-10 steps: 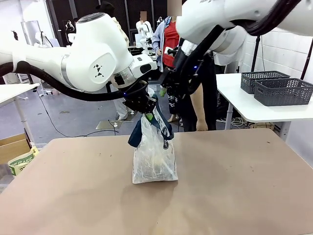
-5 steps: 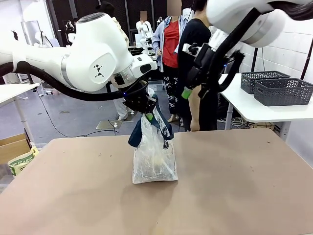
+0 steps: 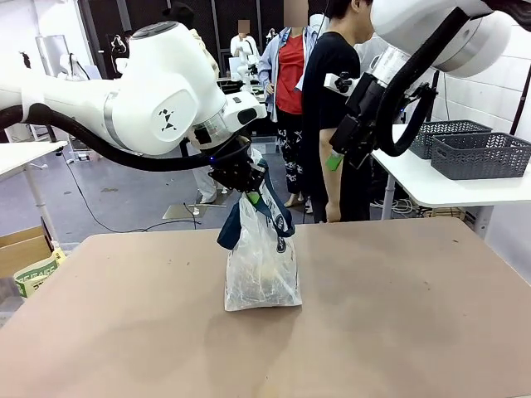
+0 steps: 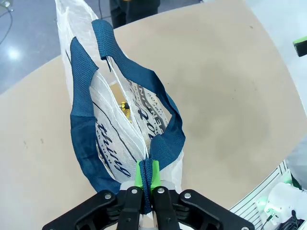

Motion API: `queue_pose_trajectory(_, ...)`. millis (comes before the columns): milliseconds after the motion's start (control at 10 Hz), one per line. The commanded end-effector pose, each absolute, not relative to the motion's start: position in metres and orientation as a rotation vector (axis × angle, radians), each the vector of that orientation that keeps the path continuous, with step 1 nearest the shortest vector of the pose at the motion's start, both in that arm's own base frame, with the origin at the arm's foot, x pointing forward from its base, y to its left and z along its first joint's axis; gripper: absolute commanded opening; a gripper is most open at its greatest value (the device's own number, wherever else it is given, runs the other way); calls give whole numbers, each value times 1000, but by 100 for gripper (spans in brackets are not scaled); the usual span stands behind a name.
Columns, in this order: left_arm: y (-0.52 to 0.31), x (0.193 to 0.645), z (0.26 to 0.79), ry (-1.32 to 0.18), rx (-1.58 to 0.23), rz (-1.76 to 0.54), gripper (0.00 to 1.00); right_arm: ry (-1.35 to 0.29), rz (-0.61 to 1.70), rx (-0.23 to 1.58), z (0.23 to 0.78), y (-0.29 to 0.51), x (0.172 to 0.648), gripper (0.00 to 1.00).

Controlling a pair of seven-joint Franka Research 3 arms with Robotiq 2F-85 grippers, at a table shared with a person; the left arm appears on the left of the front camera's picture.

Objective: Transfer purchased items from the store into the shopping bag.
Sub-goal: Move the Reusable shopping bag to the right side of the table.

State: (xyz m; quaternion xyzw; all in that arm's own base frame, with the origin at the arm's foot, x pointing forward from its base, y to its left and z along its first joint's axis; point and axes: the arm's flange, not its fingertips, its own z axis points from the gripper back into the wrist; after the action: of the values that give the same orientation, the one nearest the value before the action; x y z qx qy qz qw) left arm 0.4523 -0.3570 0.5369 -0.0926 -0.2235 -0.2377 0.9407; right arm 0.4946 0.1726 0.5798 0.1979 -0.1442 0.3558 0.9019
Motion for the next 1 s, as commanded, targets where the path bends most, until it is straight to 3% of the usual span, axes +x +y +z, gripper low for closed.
queue_pose_trajectory(0, -356, 452, 537, -460, -187, -478, 0, -295, 722, 419, 580, 177, 500, 100)
queue_pose_trajectory(900, -356, 452, 537, -460, -187, -478, 0, -295, 722, 419, 580, 177, 500, 100)
